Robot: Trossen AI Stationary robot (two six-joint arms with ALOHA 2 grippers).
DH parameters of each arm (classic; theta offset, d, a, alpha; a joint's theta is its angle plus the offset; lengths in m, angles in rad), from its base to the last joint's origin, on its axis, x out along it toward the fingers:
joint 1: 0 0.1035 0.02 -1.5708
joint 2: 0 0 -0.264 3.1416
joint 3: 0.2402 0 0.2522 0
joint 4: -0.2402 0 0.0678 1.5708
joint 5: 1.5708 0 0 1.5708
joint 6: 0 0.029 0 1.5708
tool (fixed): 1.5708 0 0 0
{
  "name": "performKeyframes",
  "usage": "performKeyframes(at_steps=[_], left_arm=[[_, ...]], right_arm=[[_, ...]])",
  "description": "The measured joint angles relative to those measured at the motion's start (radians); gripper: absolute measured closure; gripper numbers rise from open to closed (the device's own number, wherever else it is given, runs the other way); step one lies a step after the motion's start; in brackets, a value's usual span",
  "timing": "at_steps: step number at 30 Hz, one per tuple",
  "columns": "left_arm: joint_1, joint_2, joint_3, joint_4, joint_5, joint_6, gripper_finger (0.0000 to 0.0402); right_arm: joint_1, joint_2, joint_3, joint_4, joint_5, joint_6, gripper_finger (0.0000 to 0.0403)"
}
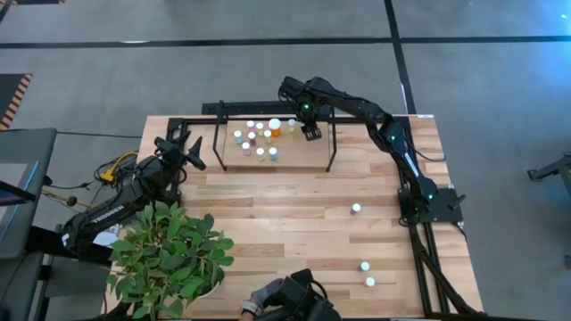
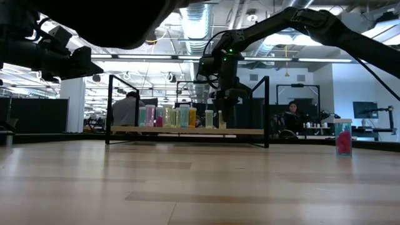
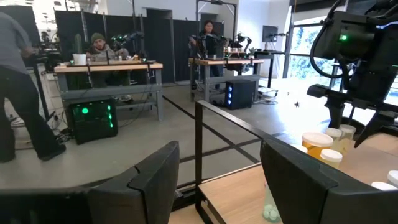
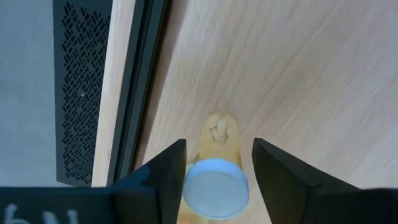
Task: Pick and place medicine bottles onto shelf by color
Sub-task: Put the yellow pill bottle on the shelf, then put the blue pill bottle on the shelf
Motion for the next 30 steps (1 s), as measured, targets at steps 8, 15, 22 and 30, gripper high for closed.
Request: performKeyframes(at_steps=[8, 15, 22, 30], left_arm=[[0.000, 0.000, 0.000, 0.000, 0.000, 0.000, 0.0187], [0.000, 0.000, 0.000, 0.000, 0.000, 0.000, 0.0187], [0.000, 0.000, 0.000, 0.000, 0.002, 0.000, 0.0187], [0.000, 0.000, 0.000, 0.000, 0.002, 0.000, 0.0187]], right_arm=[[-0.005, -0.001, 0.046, -0.028, -0.002, -0.049, 0.0162], [-0.006, -0.008, 0.104, -0.073, 0.000, -0.064, 0.0152], [-0.005, -0.058, 0.106, -0.095, -0.001, -0.129, 0.0152], [0.009, -0.188, 0.105, -0.166, -0.003, -0.418, 0.0152]])
